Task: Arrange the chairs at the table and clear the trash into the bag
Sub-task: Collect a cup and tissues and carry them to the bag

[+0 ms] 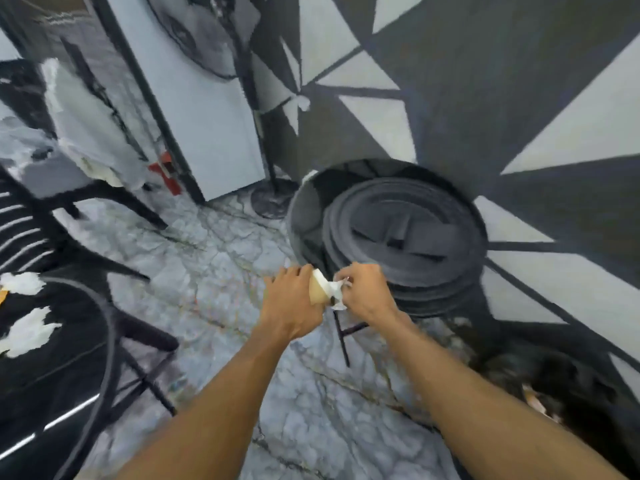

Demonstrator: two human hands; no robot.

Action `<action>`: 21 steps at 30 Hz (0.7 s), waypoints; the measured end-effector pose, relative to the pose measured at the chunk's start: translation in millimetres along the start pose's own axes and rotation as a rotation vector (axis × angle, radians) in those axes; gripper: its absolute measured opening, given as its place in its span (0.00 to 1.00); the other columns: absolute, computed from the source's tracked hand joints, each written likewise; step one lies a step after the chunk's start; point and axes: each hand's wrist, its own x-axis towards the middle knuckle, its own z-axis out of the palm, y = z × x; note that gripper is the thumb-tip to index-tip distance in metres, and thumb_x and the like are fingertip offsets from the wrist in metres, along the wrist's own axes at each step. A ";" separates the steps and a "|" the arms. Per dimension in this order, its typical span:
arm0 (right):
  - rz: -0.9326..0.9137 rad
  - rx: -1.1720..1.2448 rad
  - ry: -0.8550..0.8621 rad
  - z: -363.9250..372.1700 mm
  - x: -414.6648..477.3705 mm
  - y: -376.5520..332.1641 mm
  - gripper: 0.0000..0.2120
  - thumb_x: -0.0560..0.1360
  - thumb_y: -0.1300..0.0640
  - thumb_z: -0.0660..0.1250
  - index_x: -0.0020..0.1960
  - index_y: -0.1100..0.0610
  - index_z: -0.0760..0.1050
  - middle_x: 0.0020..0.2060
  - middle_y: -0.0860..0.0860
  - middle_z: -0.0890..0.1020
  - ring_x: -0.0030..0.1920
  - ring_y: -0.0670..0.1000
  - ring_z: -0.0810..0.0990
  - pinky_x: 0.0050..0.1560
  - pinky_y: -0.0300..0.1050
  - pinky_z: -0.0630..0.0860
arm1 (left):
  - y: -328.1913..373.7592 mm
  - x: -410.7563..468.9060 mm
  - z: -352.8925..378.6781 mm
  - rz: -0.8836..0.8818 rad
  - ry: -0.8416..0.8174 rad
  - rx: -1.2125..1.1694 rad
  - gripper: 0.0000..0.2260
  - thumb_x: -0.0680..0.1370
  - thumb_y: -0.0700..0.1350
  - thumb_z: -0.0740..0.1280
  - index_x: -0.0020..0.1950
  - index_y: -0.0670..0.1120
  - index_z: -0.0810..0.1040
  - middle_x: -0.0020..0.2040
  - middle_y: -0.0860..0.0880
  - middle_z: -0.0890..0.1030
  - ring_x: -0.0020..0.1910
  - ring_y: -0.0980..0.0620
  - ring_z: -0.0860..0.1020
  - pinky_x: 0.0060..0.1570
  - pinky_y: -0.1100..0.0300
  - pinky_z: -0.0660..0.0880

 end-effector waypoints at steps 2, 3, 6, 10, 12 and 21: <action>0.100 0.035 0.077 -47.0 -30.0 61.6 0.18 0.64 0.58 0.62 0.47 0.57 0.87 0.44 0.54 0.87 0.46 0.55 0.83 0.47 0.46 0.78 | 75.8 11.3 24.5 0.120 -0.040 -0.007 0.30 0.69 0.61 0.72 0.66 0.49 0.73 0.60 0.48 0.77 0.60 0.43 0.75 0.56 0.46 0.74; 0.158 0.050 0.120 -68.3 -47.3 93.3 0.17 0.65 0.60 0.63 0.48 0.57 0.87 0.45 0.55 0.87 0.47 0.56 0.83 0.49 0.47 0.78 | 114.5 14.9 38.2 0.177 -0.066 -0.003 0.30 0.69 0.61 0.72 0.67 0.49 0.72 0.61 0.48 0.77 0.61 0.43 0.74 0.57 0.46 0.73; 0.332 0.060 0.244 -124.3 -108.1 188.4 0.14 0.69 0.67 0.67 0.50 0.59 0.87 0.47 0.56 0.86 0.48 0.56 0.83 0.51 0.48 0.79 | 227.1 16.0 83.3 0.345 -0.161 -0.029 0.31 0.70 0.60 0.71 0.69 0.49 0.70 0.62 0.48 0.76 0.63 0.43 0.74 0.59 0.45 0.72; 0.569 0.049 0.368 -176.7 -190.9 303.1 0.14 0.70 0.68 0.66 0.50 0.58 0.86 0.47 0.55 0.87 0.49 0.55 0.83 0.53 0.50 0.80 | 355.3 -0.8 149.0 0.515 -0.278 -0.082 0.31 0.71 0.59 0.71 0.70 0.48 0.69 0.63 0.46 0.76 0.63 0.42 0.74 0.58 0.46 0.74; 0.677 0.051 0.389 -192.2 -225.6 349.2 0.14 0.71 0.69 0.66 0.49 0.58 0.86 0.46 0.54 0.87 0.48 0.54 0.84 0.49 0.48 0.80 | 408.6 -13.7 178.1 0.566 -0.350 -0.101 0.32 0.72 0.58 0.72 0.72 0.48 0.68 0.65 0.46 0.75 0.65 0.43 0.74 0.59 0.46 0.74; 0.891 0.074 0.393 -206.7 -288.6 455.9 0.19 0.71 0.63 0.70 0.61 0.53 0.83 0.57 0.54 0.85 0.55 0.55 0.83 0.59 0.50 0.80 | 520.4 -33.7 255.1 0.546 -0.544 -0.196 0.37 0.73 0.56 0.74 0.75 0.44 0.64 0.70 0.42 0.72 0.69 0.41 0.71 0.65 0.47 0.70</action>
